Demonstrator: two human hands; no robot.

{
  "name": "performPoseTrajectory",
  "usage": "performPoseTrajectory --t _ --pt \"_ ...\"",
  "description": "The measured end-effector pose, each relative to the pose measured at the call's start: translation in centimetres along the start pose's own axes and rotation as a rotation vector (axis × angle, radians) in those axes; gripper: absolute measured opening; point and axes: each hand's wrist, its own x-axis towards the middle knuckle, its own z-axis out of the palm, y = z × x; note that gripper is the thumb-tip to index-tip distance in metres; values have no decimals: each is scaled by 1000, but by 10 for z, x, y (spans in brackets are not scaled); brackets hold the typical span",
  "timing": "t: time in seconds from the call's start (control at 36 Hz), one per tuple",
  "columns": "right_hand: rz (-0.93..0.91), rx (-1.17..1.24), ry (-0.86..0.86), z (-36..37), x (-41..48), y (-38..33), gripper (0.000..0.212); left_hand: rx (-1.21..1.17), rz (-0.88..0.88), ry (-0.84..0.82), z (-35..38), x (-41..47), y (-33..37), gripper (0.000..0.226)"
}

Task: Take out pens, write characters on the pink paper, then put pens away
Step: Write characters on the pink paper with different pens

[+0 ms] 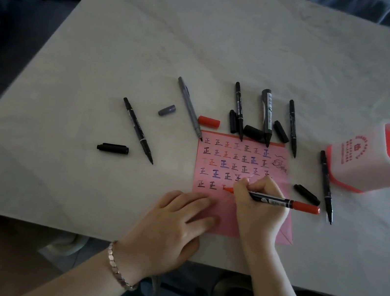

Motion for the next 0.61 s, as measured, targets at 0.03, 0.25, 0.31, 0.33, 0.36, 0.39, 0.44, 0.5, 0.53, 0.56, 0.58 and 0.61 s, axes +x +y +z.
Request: performPoseTrajectory --t 0.03,0.25,0.31,0.33,0.36,0.39,0.44,0.5,0.53,0.56,0.58,0.61 --pt "2 3 2 0 0 0 28 -3 0 3 0 0 0 35" --pt "6 12 21 0 -1 -1 29 -11 4 3 1 0 -1 36" --pt "-3 7 6 0 0 1 28 -12 2 6 1 0 -1 36" --pt "-5 7 -3 0 0 1 28 -13 2 6 1 0 -1 35" --pt "-8 10 -10 0 0 2 28 -15 2 6 2 0 -1 35" --pt "-13 11 -16 0 0 2 28 -16 2 4 2 0 -1 35" --pt "-28 6 -22 0 0 2 27 -17 2 0 2 0 -1 36" --pt "-26 5 -26 1 0 1 27 -17 1 -4 2 0 -1 36" --pt "-23 4 -26 1 0 2 27 -18 -1 -6 1 0 -1 36" --pt "-22 1 -25 1 0 2 28 -18 -4 -8 1 0 -1 36" --pt "-22 -3 -24 1 0 2 28 -17 -4 -8 1 0 -1 36" --pt "-21 -5 -22 1 0 2 29 -16 -4 -8 1 0 -1 36"
